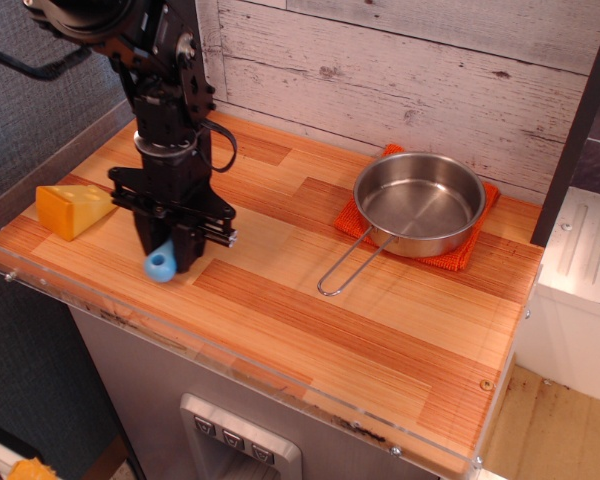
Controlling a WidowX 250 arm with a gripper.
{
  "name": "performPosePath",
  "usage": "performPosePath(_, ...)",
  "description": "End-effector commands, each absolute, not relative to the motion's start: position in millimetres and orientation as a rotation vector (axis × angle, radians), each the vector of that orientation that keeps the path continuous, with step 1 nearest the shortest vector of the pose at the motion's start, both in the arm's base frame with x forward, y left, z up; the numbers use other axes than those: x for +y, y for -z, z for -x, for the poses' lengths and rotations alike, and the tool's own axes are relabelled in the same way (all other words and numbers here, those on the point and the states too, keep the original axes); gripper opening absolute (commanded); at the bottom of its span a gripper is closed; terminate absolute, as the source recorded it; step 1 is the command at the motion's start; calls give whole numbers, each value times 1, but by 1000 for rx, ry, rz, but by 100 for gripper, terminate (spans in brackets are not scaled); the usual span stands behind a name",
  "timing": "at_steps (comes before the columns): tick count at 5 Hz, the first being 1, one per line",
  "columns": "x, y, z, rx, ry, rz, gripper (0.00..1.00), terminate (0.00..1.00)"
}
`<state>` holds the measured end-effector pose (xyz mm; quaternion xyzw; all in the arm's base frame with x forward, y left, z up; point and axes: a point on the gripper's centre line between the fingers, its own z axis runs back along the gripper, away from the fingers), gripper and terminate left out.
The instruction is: Place the spoon next to the left side of the pot.
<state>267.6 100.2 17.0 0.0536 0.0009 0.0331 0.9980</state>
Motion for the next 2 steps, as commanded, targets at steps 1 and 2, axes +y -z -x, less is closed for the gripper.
performPosePath(1, 60, -90, -277, -108, -20, -66, 0, 0)
performPosePath(2, 44, -95, -289, -140, -43, -33, 0, 0)
